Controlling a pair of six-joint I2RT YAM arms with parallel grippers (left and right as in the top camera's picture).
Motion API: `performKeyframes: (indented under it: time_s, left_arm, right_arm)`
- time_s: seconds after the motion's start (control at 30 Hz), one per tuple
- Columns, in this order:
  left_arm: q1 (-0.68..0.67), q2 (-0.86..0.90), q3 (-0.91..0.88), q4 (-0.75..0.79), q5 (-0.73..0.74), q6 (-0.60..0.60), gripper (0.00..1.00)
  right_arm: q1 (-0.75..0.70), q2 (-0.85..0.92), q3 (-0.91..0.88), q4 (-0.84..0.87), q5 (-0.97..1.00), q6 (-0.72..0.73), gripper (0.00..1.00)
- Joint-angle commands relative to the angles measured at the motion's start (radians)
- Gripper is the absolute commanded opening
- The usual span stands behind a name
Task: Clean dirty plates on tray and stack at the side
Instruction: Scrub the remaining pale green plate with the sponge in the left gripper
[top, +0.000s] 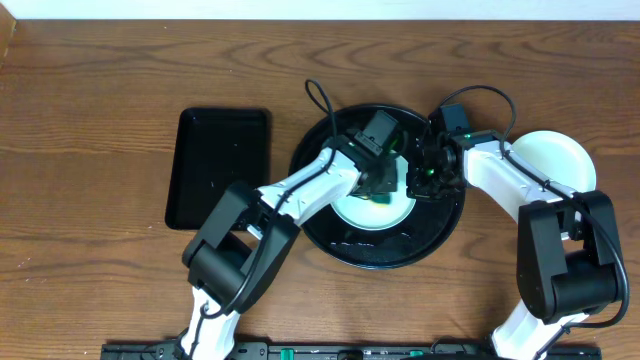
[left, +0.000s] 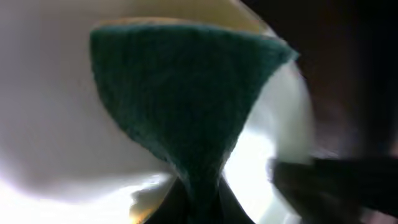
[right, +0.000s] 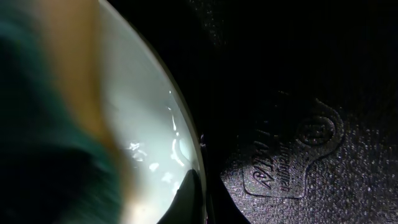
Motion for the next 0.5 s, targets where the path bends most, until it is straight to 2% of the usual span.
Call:
performKeyframes:
  time_s: [0.0,0.27,0.47]
  left_arm:
    - [-0.048,0.035,-0.008,0.028,0.221,-0.051,0.09]
    - [-0.039,0.035,-0.009,-0.031,0.188,-0.013,0.11]
    - [0.013,0.035,-0.009,-0.244,-0.116,0.024,0.08]
  right_arm:
    - [-0.004,0.034,-0.015,-0.009,0.095,0.003,0.01]
    - [-0.004,0.034,-0.015,-0.013,0.095,0.003,0.01]
    - [-0.004,0.034,-0.015,-0.013,0.095,0.003,0.01]
